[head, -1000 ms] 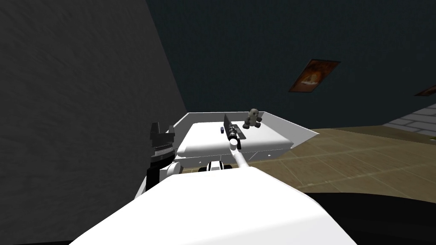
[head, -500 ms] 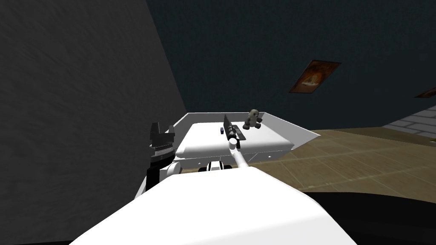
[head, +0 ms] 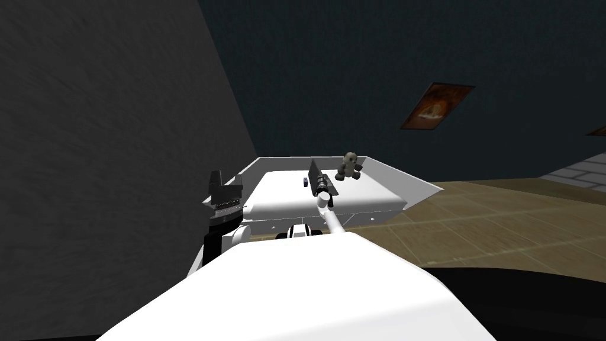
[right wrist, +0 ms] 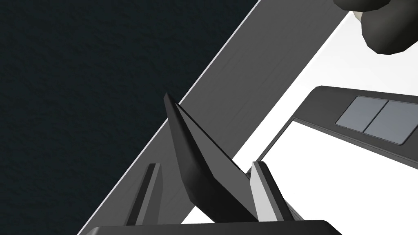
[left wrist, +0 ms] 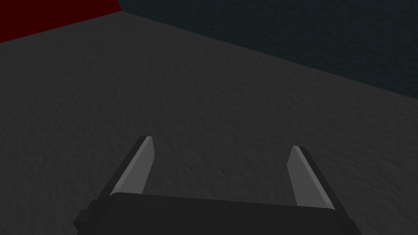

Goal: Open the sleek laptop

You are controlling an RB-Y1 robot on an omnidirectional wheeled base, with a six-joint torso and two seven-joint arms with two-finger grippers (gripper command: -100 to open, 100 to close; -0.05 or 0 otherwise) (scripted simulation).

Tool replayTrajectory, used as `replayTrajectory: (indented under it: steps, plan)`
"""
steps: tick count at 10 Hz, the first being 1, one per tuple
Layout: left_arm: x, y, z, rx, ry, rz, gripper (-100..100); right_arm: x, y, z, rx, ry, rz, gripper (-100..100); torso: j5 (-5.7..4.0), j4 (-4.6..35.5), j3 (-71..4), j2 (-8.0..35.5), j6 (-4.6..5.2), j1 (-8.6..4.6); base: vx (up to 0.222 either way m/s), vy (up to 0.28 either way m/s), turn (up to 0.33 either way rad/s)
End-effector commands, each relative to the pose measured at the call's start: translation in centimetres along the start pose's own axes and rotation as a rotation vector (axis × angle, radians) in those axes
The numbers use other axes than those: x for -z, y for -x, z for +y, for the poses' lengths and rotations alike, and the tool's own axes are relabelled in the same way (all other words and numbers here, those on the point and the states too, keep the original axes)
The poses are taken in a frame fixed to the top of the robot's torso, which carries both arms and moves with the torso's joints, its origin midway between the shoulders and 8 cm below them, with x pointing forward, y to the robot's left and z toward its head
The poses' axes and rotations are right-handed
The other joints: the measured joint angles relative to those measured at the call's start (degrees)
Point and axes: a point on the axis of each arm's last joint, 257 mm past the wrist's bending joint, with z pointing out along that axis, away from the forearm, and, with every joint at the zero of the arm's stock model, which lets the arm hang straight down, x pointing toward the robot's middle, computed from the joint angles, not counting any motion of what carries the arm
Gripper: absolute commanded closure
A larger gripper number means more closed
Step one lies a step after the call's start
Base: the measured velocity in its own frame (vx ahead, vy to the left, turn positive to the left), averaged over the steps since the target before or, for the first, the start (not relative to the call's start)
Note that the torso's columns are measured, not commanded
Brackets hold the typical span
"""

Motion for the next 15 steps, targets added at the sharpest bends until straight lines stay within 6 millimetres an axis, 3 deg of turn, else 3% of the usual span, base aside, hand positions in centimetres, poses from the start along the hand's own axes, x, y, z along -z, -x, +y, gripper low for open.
replayTrajectory:
  steps: [1,8,9,10,15]
  plan:
    - [0.0,0.0,0.0,0.0,0.0,0.0,0,0.1,0.2,0.8,-0.062,0.031,-0.01,100,-0.01,0.02,0.02,0.04,-0.02,-0.07,-0.006,-0.104,0.009]
    - [0.0,0.0,0.0,0.0,0.0,0.0,0,0.3,0.7,1.3,-0.199,0.076,-0.029,100,0.08,0.14,0.1,0.16,-0.17,0.26,-0.004,-0.08,0.015]
    - [0.0,0.0,0.0,0.0,0.0,0.0,0,0.8,1.1,2.9,-0.272,0.094,-0.053,100,0.14,0.19,0.11,0.17,-0.16,0.36,0.034,-0.044,-0.018]
    - [0.0,0.0,0.0,0.0,0.0,0.0,0,0.8,1.1,2.9,-0.275,0.094,-0.053,100,0.08,0.14,0.07,0.09,-0.04,0.15,0.034,-0.053,-0.037]
    - [0.0,0.0,0.0,0.0,0.0,0.0,0,2.2,2.0,6.5,-0.464,0.137,-0.104,100,0.05,0.07,-0.07,-0.13,-0.19,0.13,0.036,-0.057,-0.021]
